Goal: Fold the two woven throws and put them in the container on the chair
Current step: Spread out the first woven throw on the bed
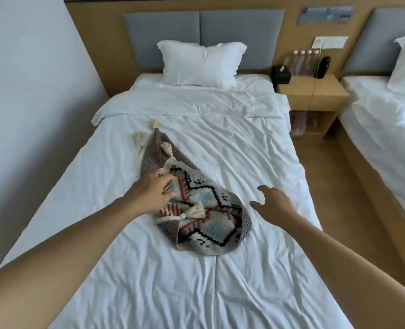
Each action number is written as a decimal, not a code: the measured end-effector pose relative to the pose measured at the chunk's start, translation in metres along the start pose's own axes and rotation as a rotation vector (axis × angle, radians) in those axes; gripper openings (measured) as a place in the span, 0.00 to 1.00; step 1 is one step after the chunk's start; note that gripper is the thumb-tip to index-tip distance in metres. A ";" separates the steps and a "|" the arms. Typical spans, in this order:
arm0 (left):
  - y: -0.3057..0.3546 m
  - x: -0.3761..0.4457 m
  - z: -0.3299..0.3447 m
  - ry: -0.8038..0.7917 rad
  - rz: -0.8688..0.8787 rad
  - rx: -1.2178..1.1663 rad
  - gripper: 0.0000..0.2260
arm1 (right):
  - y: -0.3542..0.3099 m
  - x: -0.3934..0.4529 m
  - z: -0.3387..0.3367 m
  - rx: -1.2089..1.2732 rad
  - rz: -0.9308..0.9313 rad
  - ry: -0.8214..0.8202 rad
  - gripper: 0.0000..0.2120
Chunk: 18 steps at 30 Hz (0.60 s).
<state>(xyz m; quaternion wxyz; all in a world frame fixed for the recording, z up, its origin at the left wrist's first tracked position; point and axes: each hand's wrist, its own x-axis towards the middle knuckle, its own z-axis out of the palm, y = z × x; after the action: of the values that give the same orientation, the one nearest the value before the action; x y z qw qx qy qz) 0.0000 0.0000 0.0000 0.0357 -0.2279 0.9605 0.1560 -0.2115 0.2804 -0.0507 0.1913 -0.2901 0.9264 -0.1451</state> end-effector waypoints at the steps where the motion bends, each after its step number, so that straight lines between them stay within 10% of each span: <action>1: -0.007 0.004 0.012 -0.028 -0.034 0.002 0.23 | 0.003 0.007 0.016 -0.004 0.031 -0.055 0.30; 10: -0.092 0.037 0.146 -0.254 -0.272 -0.104 0.18 | 0.006 0.035 0.162 0.254 0.316 -0.298 0.10; 18: -0.175 0.083 0.247 -0.383 -0.118 0.159 0.40 | -0.047 0.038 0.290 0.496 0.409 -0.318 0.08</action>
<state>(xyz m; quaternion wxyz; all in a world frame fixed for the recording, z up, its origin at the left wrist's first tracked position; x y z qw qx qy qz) 0.0035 -0.1056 -0.2954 0.2445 -0.2462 0.9305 0.1177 -0.0902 0.1754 -0.2999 0.4226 -0.0624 0.8606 -0.2772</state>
